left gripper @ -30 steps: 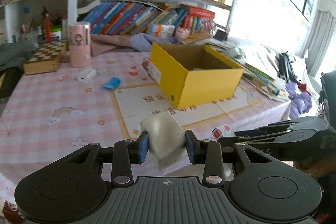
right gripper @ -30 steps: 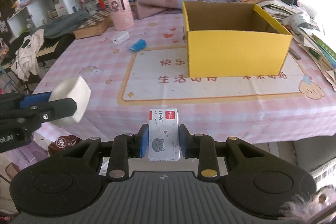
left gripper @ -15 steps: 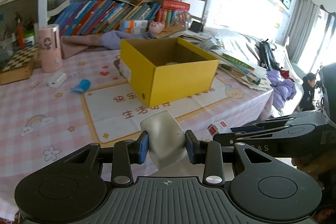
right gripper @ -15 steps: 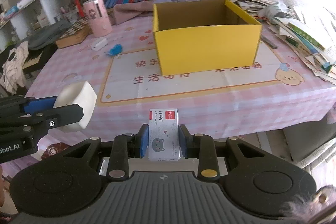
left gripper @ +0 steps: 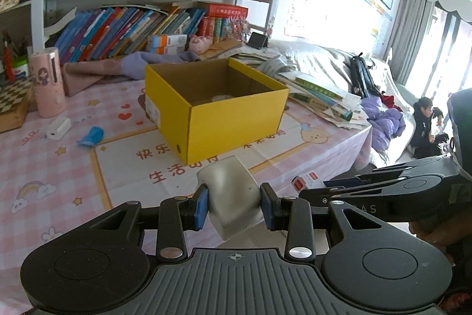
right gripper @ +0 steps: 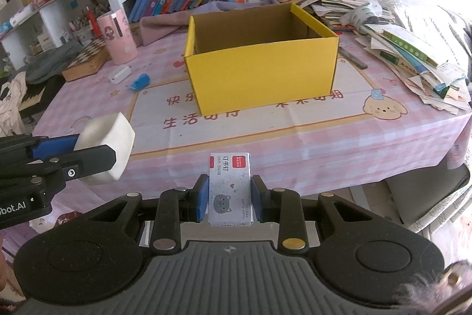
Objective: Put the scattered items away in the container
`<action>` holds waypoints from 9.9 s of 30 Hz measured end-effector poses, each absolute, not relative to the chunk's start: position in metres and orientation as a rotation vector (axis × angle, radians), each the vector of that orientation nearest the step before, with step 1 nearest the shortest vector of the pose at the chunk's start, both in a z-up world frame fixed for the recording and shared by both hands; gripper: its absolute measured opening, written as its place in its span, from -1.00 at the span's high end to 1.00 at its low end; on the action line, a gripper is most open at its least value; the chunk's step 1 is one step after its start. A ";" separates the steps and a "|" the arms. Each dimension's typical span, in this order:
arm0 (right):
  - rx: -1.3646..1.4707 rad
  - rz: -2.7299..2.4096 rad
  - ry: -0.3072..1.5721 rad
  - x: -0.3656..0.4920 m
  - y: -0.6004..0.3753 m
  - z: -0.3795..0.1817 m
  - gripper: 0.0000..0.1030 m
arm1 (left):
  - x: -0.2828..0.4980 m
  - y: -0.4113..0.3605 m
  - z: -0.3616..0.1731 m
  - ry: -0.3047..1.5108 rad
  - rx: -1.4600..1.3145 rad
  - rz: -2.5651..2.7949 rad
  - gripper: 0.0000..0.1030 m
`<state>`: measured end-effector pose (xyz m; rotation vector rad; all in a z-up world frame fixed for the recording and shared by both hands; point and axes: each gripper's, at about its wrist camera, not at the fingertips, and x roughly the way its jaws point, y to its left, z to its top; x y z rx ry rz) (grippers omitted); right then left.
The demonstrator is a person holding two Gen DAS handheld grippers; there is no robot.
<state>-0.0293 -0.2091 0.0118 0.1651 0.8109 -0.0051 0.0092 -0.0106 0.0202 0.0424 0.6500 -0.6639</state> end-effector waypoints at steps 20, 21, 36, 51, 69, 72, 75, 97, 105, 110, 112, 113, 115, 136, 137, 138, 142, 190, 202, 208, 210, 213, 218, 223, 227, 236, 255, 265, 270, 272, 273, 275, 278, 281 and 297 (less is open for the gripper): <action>0.205 -0.038 0.816 0.004 -0.250 0.004 0.46 | 0.045 -0.055 0.014 0.656 0.091 -0.722 0.32; 0.204 -0.034 0.810 0.010 -0.253 0.005 0.46 | 0.050 -0.056 0.015 0.650 0.091 -0.717 0.32; 0.123 0.084 0.676 0.151 -0.316 0.048 0.46 | 0.159 -0.101 0.043 0.544 0.067 -0.587 0.32; 0.076 0.219 0.771 0.289 -0.337 0.025 0.45 | 0.239 -0.136 0.017 0.611 0.102 -0.422 0.32; 0.001 0.285 0.998 0.371 -0.315 -0.034 0.45 | 0.291 -0.157 -0.020 0.754 0.197 -0.374 0.31; 0.013 0.279 1.007 0.371 -0.316 -0.038 0.45 | 0.291 -0.159 -0.019 0.756 0.203 -0.371 0.27; 0.018 0.275 1.011 0.371 -0.316 -0.040 0.43 | 0.290 -0.159 -0.018 0.763 0.194 -0.385 0.20; 0.074 0.240 0.769 0.309 -0.321 0.013 -0.26 | 0.229 -0.137 0.028 0.574 0.134 -0.341 -0.69; 0.039 0.191 0.649 0.266 -0.311 0.032 -0.44 | 0.191 -0.119 0.042 0.506 0.109 -0.287 -0.78; 0.027 0.161 0.613 0.239 -0.301 0.036 -0.47 | 0.168 -0.102 0.044 0.479 0.077 -0.244 -0.81; 0.023 0.136 0.595 0.230 -0.297 0.036 -0.49 | 0.162 -0.097 0.045 0.479 0.078 -0.231 -0.81; 0.021 0.121 0.588 0.226 -0.295 0.037 -0.52 | 0.159 -0.096 0.046 0.477 0.078 -0.225 -0.81; 0.027 0.095 0.580 0.216 -0.294 0.037 -0.52 | 0.152 -0.094 0.048 0.462 0.092 -0.227 -0.81; 0.087 -0.101 0.521 0.129 -0.249 0.044 -0.62 | 0.061 -0.042 0.047 0.404 0.152 -0.266 -0.83; 0.086 -0.102 0.524 0.124 -0.245 0.044 -0.63 | 0.058 -0.038 0.047 0.405 0.141 -0.264 -0.83; 0.085 -0.103 0.525 0.120 -0.242 0.044 -0.65 | 0.054 -0.034 0.047 0.405 0.133 -0.263 -0.83; 0.094 -0.117 0.528 0.102 -0.230 0.043 -0.67 | 0.039 -0.022 0.048 0.402 0.136 -0.273 -0.83; 0.032 0.126 0.645 0.047 -0.096 0.005 -0.85 | 0.004 0.111 0.013 0.545 0.042 -0.069 -0.99; -0.036 0.220 0.677 0.083 -0.075 -0.004 -0.83 | 0.041 0.125 0.005 0.580 0.007 -0.031 -0.99; -0.050 0.258 0.686 0.116 -0.065 -0.006 -0.75 | 0.070 0.124 0.006 0.580 0.026 -0.051 -0.99; -0.055 0.265 0.694 0.129 -0.063 -0.008 -0.73 | 0.081 0.124 0.006 0.579 0.031 -0.050 -0.99; -0.059 0.274 0.711 0.148 -0.061 -0.012 -0.73 | 0.101 0.126 0.005 0.591 0.022 -0.059 -0.99; -0.079 0.284 0.732 0.183 -0.055 -0.019 -0.73 | 0.138 0.128 0.004 0.607 0.040 -0.092 -0.99; -0.090 0.274 0.737 0.226 -0.044 -0.027 -0.73 | 0.186 0.129 0.003 0.607 0.131 -0.123 -0.99; -0.090 0.265 0.756 0.261 -0.036 -0.034 -0.73 | 0.231 0.137 -0.003 0.636 0.109 -0.131 -0.99; -0.084 0.221 0.822 0.319 -0.024 -0.060 -0.73 | 0.305 0.136 -0.030 0.695 0.130 -0.185 -0.99; -0.076 0.255 0.904 0.351 -0.020 -0.090 -0.37 | 0.371 0.133 -0.070 0.744 0.128 -0.235 -0.99; -0.090 0.264 0.900 0.346 -0.023 -0.089 -0.33 | 0.383 0.118 -0.093 0.818 0.169 -0.287 -0.57; -0.117 0.286 0.894 0.343 -0.019 -0.087 -0.24 | 0.385 0.122 -0.097 0.829 0.147 -0.295 -0.10; -0.120 0.300 0.894 0.342 -0.019 -0.087 -0.10 | 0.384 0.125 -0.096 0.825 0.147 -0.296 0.15; -0.120 0.312 0.893 0.341 -0.018 -0.087 -0.05 | 0.384 0.126 -0.095 0.826 0.144 -0.294 0.19; -0.123 0.349 0.894 0.340 -0.017 -0.086 0.33 | 0.383 0.129 -0.095 0.829 0.135 -0.294 0.19; -0.156 0.371 0.891 0.339 -0.012 -0.084 0.41 | 0.381 0.130 -0.094 0.839 0.123 -0.276 0.20; -0.118 0.362 0.890 0.340 -0.018 -0.079 0.45 | 0.376 0.138 -0.090 0.858 0.065 -0.246 0.20; -0.046 0.336 0.826 0.299 -0.044 -0.036 0.46 | 0.300 0.173 -0.031 0.742 -0.174 -0.149 0.20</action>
